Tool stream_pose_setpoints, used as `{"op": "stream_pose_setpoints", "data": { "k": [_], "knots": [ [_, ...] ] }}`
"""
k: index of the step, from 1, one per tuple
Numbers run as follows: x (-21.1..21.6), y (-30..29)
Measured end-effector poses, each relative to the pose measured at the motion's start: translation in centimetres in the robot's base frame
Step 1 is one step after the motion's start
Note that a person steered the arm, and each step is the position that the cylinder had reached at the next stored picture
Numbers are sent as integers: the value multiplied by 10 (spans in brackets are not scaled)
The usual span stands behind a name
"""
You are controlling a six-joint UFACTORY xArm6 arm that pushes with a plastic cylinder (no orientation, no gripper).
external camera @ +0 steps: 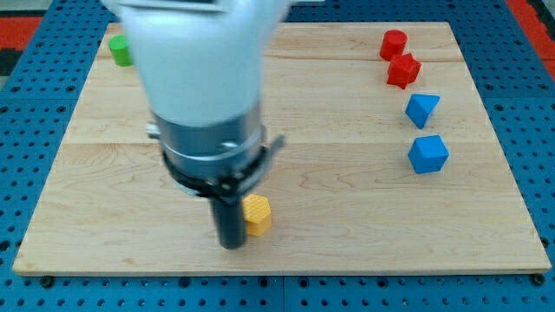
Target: Push the yellow hexagon towards center
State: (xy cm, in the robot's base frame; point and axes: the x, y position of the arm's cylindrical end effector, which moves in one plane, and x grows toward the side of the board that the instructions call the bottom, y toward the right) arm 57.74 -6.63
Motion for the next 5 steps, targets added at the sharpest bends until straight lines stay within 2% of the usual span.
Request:
{"op": "stream_pose_setpoints", "data": {
  "k": [1,2,3,4,5],
  "knots": [
    [-37,13],
    [-53,15],
    [-24,-20],
    [20,15],
    [33,61]
  ]
}}
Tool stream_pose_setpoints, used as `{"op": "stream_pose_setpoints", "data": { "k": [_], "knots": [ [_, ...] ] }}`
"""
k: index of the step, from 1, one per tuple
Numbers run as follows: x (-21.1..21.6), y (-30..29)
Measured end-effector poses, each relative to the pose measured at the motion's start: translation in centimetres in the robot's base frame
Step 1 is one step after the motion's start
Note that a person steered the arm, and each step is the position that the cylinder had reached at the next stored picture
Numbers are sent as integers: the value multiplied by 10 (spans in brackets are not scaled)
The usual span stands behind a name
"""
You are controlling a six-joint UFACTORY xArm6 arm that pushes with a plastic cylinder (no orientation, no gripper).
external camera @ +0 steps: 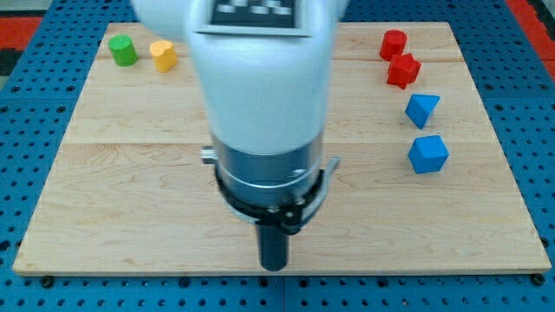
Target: Push the yellow hexagon towards center
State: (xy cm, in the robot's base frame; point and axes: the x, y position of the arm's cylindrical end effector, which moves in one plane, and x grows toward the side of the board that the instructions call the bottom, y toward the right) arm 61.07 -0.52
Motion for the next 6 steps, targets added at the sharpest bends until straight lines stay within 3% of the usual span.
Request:
{"op": "stream_pose_setpoints", "data": {
  "k": [3,5,6],
  "knots": [
    [-64,-4],
    [-68,-60],
    [-97,-74]
  ]
}}
